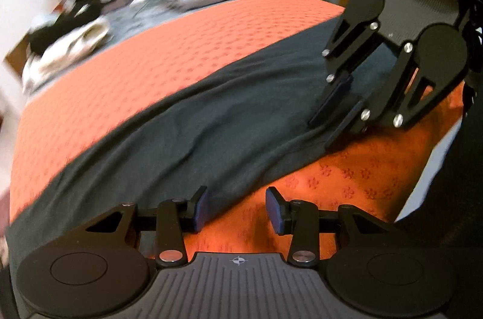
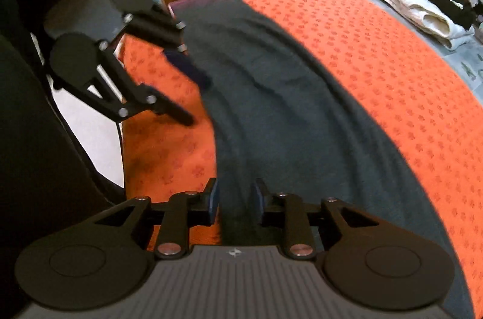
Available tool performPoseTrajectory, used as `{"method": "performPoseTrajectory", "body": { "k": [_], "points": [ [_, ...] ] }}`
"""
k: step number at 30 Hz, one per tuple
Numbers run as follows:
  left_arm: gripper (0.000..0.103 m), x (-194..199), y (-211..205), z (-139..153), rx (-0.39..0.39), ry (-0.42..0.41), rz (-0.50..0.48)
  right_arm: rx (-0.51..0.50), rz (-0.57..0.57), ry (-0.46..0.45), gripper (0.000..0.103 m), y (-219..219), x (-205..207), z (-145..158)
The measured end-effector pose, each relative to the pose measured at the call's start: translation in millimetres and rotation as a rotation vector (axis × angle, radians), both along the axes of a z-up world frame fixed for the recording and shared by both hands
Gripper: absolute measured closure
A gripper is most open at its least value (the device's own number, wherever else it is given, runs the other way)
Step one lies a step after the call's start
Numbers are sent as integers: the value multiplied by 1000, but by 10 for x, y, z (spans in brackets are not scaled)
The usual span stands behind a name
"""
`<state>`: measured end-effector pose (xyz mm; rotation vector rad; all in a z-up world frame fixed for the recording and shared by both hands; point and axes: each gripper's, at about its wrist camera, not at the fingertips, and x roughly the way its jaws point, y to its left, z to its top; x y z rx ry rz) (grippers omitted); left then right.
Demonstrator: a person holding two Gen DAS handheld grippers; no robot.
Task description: Fold clothes
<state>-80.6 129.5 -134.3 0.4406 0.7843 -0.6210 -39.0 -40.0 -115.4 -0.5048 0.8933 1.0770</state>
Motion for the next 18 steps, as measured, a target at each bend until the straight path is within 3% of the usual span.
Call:
{"method": "performPoseTrajectory", "body": {
  "k": [2, 4, 5, 6, 8, 14, 18],
  "points": [
    [63, 43, -33, -45, 10, -16, -32, -17, -41, -52, 75, 40, -89, -43],
    [92, 78, -56, -82, 15, -27, -66, -21, -85, -81, 76, 43, -127, -68],
    [99, 82, -49, -84, 9, -24, -87, -25, -99, -88, 86, 36, -140, -77],
    [100, 85, -31, -78, 0, -15, -107, -28, -112, -92, 97, 32, -158, -71],
    [100, 94, 32, -46, -22, 26, -139, -26, -130, -79, 101, 6, -181, -37],
    [99, 149, 173, -45, -57, 147, -143, -30, -145, -31, 100, -61, -270, -67],
    [98, 146, 337, 48, -119, 176, -68, -2, -163, -4, 93, -111, -200, 50]
  ]
}}
